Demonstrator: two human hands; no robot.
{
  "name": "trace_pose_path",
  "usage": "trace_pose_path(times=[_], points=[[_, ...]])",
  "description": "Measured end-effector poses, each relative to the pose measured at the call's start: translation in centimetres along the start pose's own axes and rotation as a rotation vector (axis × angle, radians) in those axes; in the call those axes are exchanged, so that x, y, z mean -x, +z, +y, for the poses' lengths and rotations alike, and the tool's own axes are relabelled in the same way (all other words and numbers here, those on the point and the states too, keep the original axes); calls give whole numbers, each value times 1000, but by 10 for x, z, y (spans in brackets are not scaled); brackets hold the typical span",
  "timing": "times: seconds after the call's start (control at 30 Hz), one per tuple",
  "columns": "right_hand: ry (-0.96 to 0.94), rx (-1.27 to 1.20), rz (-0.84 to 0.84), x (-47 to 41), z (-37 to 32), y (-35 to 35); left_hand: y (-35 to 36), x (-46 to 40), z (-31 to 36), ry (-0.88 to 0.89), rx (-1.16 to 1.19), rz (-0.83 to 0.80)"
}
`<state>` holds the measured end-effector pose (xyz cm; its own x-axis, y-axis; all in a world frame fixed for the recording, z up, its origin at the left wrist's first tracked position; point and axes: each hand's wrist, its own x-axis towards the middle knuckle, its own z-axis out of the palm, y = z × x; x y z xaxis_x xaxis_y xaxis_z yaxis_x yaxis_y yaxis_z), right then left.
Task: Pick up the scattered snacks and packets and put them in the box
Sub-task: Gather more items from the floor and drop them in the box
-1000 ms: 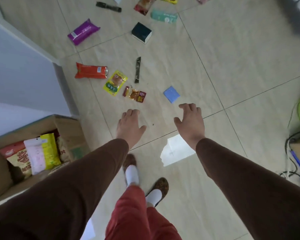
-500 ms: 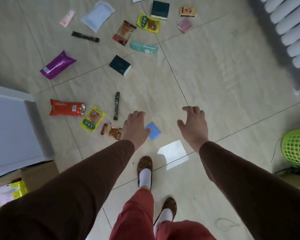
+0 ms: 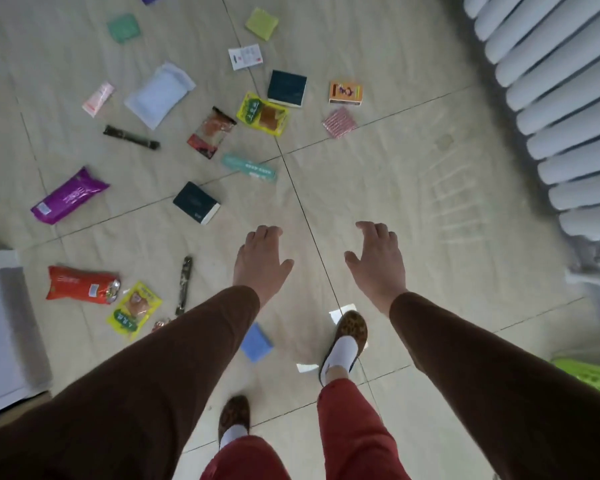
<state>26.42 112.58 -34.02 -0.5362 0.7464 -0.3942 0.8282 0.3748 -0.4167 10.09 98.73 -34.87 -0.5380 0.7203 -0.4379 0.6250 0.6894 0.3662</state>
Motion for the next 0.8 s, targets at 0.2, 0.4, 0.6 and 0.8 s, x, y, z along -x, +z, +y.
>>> trace_pose_path(times=[0.2,0.4,0.6,0.8], points=[[-79,75,-28,-110,11,-47,-17,-78,42,-31,27,33],[-123,101,-45,-209,-2,-68,-33,-158,48,-87,49,50],[-68,115,-79,-320,-4,-48,-28,-253,32,-92,76,22],[-57,149,-132,-424,9,9,-2,-343,-1,-119,4,-12]])
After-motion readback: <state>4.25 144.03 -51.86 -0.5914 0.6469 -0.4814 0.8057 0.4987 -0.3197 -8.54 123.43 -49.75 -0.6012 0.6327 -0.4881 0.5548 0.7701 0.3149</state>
